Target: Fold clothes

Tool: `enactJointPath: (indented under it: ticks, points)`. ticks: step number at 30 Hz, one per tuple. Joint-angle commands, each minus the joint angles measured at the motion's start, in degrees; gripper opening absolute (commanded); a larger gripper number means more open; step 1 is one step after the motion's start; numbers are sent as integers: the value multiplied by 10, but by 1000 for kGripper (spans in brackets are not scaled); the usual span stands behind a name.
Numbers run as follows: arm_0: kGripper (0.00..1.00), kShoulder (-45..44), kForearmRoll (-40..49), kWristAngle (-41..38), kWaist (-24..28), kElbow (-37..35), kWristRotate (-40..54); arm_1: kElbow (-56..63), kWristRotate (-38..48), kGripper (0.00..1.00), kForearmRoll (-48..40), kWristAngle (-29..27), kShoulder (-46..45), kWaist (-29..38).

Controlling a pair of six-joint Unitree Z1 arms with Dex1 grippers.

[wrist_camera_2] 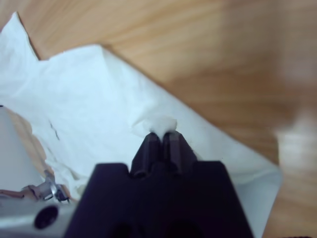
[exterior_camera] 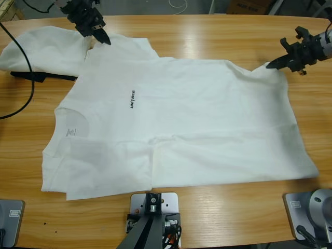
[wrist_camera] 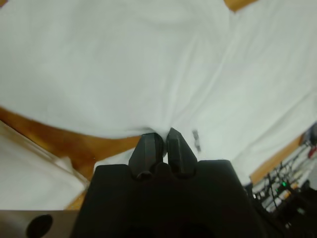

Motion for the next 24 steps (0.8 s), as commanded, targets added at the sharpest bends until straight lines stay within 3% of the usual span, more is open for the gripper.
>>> enactJointPath:
  ticks: [1,6,13,19,24]
  points:
    - [0,-50,51,-72,-3,201,58,23,12,0,63,4,-60,-1]
    - [0,-119,-22,-74,-7,365,72,21,15,0,105,-19,-73,-1]
    - [0,-170,-32,-70,1,415,73,18,14,0,161,-74,-73,-13]
    - [0,-191,-38,-67,-26,461,72,27,4,0,214,-110,-57,-39]
    - [0,-232,-54,-13,-56,511,65,41,7,0,236,-109,-92,-61]
